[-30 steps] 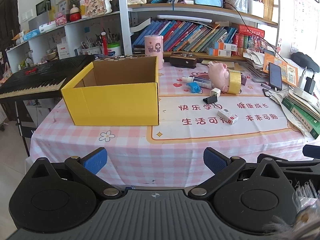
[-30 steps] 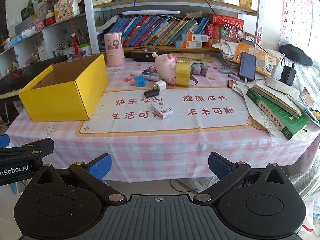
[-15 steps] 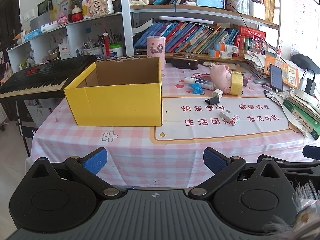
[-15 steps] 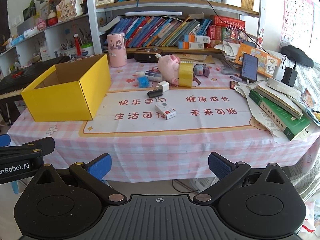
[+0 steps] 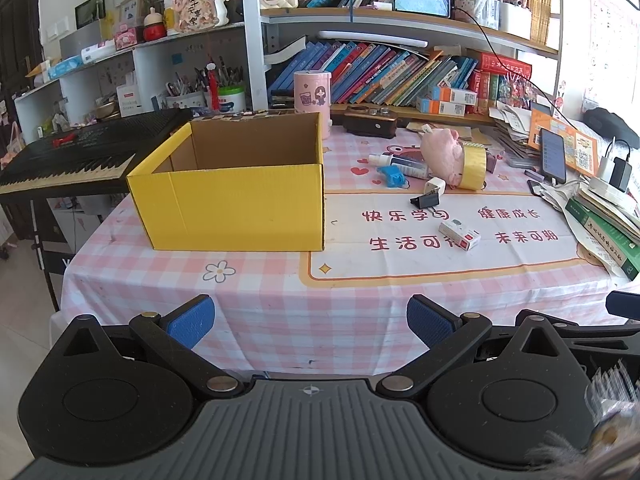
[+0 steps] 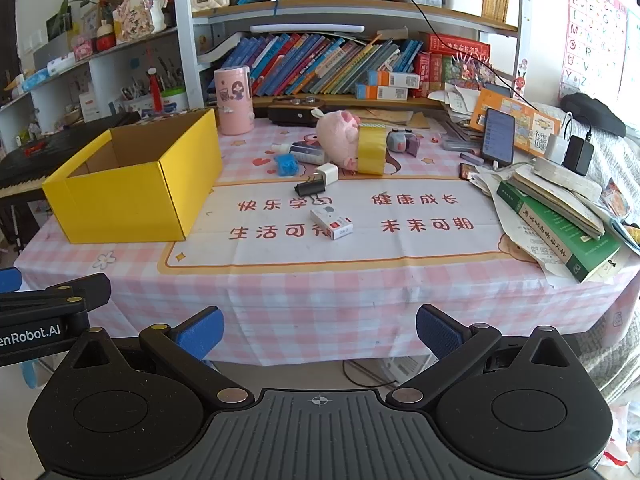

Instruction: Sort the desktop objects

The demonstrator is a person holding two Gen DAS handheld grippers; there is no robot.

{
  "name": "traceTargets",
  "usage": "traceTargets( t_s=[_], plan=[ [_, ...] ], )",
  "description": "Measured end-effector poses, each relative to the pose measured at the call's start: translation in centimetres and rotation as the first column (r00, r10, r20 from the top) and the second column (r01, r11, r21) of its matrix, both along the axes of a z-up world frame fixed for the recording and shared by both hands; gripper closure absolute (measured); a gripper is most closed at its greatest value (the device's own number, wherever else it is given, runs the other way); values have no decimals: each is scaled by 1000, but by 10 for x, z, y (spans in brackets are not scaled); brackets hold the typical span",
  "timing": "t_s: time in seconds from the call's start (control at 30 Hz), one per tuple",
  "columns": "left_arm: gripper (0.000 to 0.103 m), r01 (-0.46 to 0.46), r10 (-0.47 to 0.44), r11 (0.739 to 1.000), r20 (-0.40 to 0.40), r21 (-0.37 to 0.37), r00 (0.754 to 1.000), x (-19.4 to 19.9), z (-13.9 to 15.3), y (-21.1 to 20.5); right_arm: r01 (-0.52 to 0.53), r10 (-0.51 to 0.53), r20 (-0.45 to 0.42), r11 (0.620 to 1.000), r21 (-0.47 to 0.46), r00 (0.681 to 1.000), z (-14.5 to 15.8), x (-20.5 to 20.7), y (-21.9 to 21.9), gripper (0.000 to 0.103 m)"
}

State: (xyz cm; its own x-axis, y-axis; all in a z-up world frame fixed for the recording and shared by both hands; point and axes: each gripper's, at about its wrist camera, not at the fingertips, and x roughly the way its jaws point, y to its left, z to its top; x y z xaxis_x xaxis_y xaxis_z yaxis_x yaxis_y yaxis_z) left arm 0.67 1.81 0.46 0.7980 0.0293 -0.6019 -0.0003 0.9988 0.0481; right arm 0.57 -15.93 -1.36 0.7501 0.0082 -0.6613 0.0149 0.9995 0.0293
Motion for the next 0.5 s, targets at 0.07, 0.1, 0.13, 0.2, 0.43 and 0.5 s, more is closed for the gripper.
traceTargets(
  t_s=[0.07,0.1,0.13,0.2,0.43,0.5],
  plan=[
    [0,1,-1,1000,0,0,1000,0,0,0,-2,2,1,1000,1,1000,0,1,-2,0],
    [0,-1,1,1000,0,0,1000,0,-1,0,-4,4,1,1000,2,1000,0,1,-3,0],
    [0,-1,1,1000,-1,1,1000,0,-2,0,-4,4,0,1000,3,1000,0,2,-4,0],
    [0,2,-2,1000,-4,2,1000,2,-2,-1,-2,2,0,1000,3,1000,-1,2,-4,0],
    [0,27,-27,1000,-25,4,999,15,-7,-21,3,-3,-7,1000,9,1000,-4,11,-19,5],
    [0,40,-40,999,-33,1,999,19,-9,-29,13,-13,-14,1000,9,1000,-7,14,-27,5]
  ],
)
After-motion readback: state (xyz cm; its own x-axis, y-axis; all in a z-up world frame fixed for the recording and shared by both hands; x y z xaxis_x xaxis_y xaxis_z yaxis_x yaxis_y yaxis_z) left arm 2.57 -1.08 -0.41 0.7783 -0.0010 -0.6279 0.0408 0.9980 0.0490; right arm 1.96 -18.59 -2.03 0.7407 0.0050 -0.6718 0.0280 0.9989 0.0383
